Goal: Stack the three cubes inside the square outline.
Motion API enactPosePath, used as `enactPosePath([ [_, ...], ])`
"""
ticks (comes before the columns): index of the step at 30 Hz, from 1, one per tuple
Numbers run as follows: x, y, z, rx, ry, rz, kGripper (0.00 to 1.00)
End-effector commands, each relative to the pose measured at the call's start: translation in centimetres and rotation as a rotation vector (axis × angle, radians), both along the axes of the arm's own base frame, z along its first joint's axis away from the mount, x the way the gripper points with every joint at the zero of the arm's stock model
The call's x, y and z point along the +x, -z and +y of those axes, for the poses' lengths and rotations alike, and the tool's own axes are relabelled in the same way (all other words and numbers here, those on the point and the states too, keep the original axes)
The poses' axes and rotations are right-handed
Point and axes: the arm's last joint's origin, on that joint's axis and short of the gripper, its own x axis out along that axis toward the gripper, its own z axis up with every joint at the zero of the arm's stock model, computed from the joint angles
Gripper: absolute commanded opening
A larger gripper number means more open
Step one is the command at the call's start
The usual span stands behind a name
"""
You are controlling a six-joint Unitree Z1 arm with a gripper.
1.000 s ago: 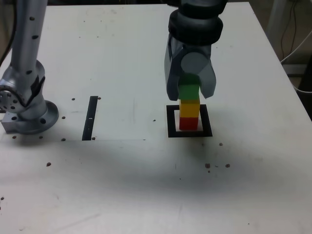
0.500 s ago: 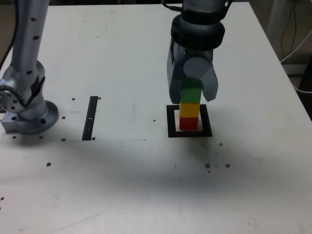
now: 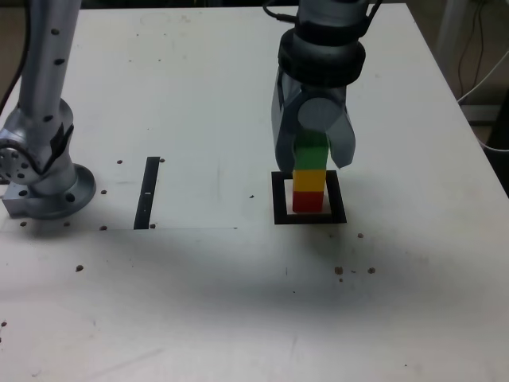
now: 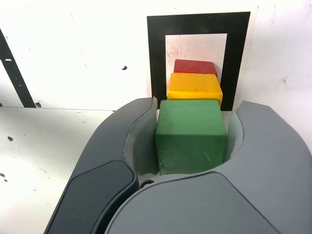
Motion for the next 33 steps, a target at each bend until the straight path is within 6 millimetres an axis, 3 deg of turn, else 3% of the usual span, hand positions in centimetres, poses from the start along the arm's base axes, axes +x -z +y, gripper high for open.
enactPosePath([
  [1,0.1,0.2,0.0,0.002,0.0,0.005,0.61],
  [3,0.1,0.2,0.0,0.004,0.0,0.005,0.68],
  [8,-0.2,0.0,0.1,0.017,-0.011,0.001,0.95],
  [10,-0.4,-0.3,0.2,0.024,-0.019,-0.008,0.99],
  [22,-3.5,-4.4,0.6,0.023,-0.021,-0.108,1.0],
  [28,-7.7,-6.9,1.2,0.019,0.001,-0.145,1.0],
  [33,-12.1,-7.3,1.9,0.012,0.018,-0.136,1.0],
])
